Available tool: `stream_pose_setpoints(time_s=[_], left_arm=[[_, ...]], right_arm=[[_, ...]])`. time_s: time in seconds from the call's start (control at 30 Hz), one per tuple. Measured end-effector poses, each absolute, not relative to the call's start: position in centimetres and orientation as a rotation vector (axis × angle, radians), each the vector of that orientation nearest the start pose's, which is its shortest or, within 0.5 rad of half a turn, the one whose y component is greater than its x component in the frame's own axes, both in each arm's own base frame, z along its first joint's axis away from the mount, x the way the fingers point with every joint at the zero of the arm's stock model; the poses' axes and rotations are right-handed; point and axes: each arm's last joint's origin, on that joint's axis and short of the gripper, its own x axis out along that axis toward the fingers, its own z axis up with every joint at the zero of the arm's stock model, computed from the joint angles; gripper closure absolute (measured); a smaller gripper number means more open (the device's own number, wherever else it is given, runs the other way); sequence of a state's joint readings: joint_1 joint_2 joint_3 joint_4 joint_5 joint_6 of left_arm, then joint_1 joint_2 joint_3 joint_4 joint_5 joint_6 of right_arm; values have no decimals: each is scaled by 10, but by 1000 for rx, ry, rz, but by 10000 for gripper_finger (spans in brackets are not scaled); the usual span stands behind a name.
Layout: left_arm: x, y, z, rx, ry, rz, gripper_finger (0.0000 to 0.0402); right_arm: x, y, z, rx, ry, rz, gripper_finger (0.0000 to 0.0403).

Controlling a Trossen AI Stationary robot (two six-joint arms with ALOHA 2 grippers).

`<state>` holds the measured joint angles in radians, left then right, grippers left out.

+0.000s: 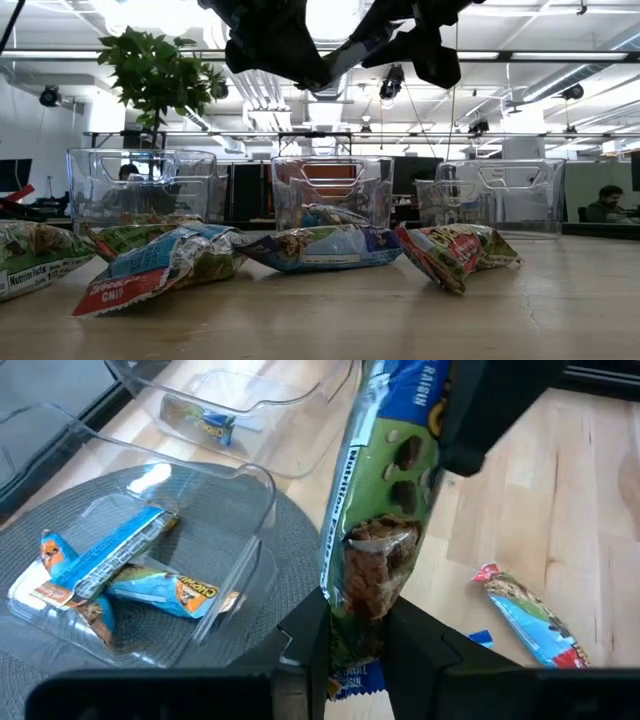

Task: Pick and place Granola Bars by type
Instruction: Put the blue granola bar into the right transparent bin

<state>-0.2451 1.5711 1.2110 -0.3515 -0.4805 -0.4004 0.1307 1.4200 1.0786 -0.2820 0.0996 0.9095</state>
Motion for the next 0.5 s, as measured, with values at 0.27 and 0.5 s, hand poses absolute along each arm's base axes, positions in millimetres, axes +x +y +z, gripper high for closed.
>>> stream_pose_setpoints(time_s=[0.27,0.5], left_arm=[[334,-71,276,-138,615,331,301],[323,-73,266,-106,741,360,289]], right_arm=[[307,37,283,797,579,-264,310],[302,33,287,737,535,-363,333]])
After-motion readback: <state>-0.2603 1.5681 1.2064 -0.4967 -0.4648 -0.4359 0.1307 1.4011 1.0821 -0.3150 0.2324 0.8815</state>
